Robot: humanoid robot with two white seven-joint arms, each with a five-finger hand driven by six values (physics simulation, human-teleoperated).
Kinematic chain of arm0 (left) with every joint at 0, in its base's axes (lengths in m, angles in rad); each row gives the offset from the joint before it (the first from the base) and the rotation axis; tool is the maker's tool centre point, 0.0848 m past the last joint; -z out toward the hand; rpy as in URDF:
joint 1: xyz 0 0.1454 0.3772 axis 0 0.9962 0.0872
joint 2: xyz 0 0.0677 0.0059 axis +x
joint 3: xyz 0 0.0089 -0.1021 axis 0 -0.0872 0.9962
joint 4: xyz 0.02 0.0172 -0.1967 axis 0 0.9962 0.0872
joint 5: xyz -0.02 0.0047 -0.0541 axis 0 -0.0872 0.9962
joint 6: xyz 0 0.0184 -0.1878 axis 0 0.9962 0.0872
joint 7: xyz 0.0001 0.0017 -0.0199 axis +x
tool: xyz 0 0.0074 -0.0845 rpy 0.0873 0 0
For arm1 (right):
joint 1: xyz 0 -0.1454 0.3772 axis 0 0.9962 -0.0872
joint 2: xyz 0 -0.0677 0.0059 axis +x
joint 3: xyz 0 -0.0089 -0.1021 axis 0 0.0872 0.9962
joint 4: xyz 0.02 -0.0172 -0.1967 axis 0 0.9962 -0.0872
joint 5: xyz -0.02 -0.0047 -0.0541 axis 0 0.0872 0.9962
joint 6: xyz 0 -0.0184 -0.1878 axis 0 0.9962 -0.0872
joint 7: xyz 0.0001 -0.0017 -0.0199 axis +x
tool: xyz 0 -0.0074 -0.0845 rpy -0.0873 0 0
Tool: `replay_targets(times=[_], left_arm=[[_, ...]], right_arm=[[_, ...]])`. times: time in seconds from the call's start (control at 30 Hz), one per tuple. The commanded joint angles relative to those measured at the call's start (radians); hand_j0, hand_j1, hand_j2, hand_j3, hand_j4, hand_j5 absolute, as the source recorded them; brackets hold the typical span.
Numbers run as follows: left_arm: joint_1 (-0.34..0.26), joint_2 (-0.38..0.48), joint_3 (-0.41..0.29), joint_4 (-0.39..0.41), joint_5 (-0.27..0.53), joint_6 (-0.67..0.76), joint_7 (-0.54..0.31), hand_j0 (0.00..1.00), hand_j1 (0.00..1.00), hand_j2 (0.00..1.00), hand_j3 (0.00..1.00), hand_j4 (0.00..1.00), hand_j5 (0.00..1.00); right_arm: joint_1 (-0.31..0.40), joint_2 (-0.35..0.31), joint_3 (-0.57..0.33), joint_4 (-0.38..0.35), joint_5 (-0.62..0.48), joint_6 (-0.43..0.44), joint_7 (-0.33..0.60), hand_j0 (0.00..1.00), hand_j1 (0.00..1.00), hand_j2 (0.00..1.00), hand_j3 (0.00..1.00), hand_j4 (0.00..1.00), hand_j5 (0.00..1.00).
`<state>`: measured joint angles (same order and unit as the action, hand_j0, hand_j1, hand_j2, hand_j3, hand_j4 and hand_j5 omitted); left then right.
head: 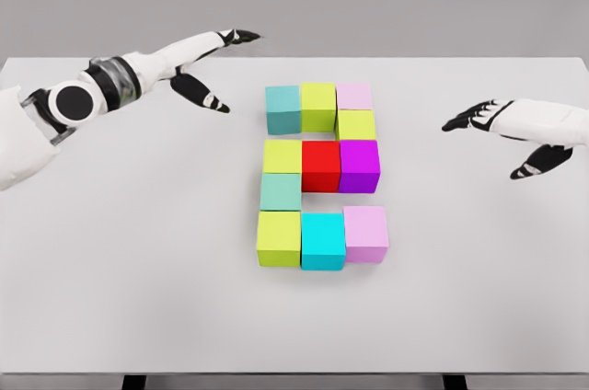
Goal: Assemble the squares on the desktop into the number 2
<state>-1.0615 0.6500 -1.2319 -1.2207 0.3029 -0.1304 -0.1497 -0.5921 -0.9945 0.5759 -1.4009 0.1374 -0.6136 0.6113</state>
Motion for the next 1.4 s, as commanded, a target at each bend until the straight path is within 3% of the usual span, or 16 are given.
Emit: replay_targets(times=[0.0,0.03,0.23,0.4,0.43,0.47,0.53,0.77,0.93,1.07,1.37], left_arm=[[0.0,0.08,0.002,-0.031,0.002,-0.008,0.002,1.0,1.0,1.0,1.0,1.0,1.0],[0.002,0.077,0.002,0.02,0.004,-0.009,0.002,1.0,1.0,1.0,1.0,1.0,1.0],[0.021,0.069,-0.037,0.024,-0.01,-0.083,-0.014,1.0,1.0,1.0,1.0,1.0,1.0],[-0.02,0.045,-0.051,0.018,-0.054,0.095,-0.321,1.0,1.0,1.0,1.0,1.0,1.0],[-0.031,0.011,-0.046,0.02,-0.082,0.161,-0.398,1.0,1.0,1.0,1.0,1.0,1.0],[-0.038,-0.026,-0.046,0.02,-0.097,0.244,-0.418,1.0,1.0,1.0,1.0,1.0,1.0],[-0.04,-0.05,-0.046,0.02,-0.128,0.282,-0.418,1.0,1.0,1.0,1.0,1.0,1.0],[-0.066,-0.101,-0.029,0.087,-0.13,0.287,-0.413,1.0,1.0,1.0,1.0,1.0,1.0],[-0.067,-0.115,-0.023,0.09,-0.131,0.288,-0.413,1.0,1.0,1.0,1.0,1.0,1.0],[-0.072,-0.159,-0.02,0.162,-0.166,0.288,-0.413,1.0,1.0,1.0,1.0,1.0,1.0],[-0.078,-0.187,-0.021,0.171,-0.168,0.284,-0.41,1.0,1.0,1.0,1.0,1.0,1.0]], right_arm=[[0.0,-0.001,-0.001,0.0,-0.007,0.003,0.0,1.0,1.0,1.0,1.0,1.0,1.0],[-0.002,0.001,-0.001,0.0,-0.007,0.003,0.0,1.0,1.0,1.0,1.0,1.0,1.0],[-0.002,0.001,-0.001,-0.001,-0.008,0.003,0.0,1.0,1.0,1.0,1.0,1.0,1.0],[-0.002,-0.001,-0.001,-0.003,-0.009,0.003,0.0,1.0,1.0,1.0,1.0,1.0,1.0],[-0.002,-0.001,-0.001,-0.003,-0.009,0.003,0.0,1.0,1.0,1.0,1.0,1.0,1.0],[-0.002,-0.001,-0.001,-0.003,-0.009,0.003,0.0,1.0,1.0,1.0,1.0,1.0,1.0],[-0.002,-0.001,-0.001,-0.004,-0.009,0.003,0.0,1.0,1.0,1.0,1.0,1.0,1.0],[-0.005,-0.001,-0.001,-0.004,-0.009,0.003,0.0,1.0,1.0,1.0,1.0,1.0,1.0],[-0.005,-0.001,-0.001,-0.004,-0.009,0.003,0.0,1.0,1.0,1.0,1.0,1.0,1.0],[-0.008,-0.001,-0.001,-0.006,-0.009,0.003,0.0,1.0,1.0,1.0,1.0,1.0,1.0],[-0.021,0.004,-0.001,-0.018,-0.009,0.003,0.0,1.0,1.0,1.0,1.0,1.0,1.0]])
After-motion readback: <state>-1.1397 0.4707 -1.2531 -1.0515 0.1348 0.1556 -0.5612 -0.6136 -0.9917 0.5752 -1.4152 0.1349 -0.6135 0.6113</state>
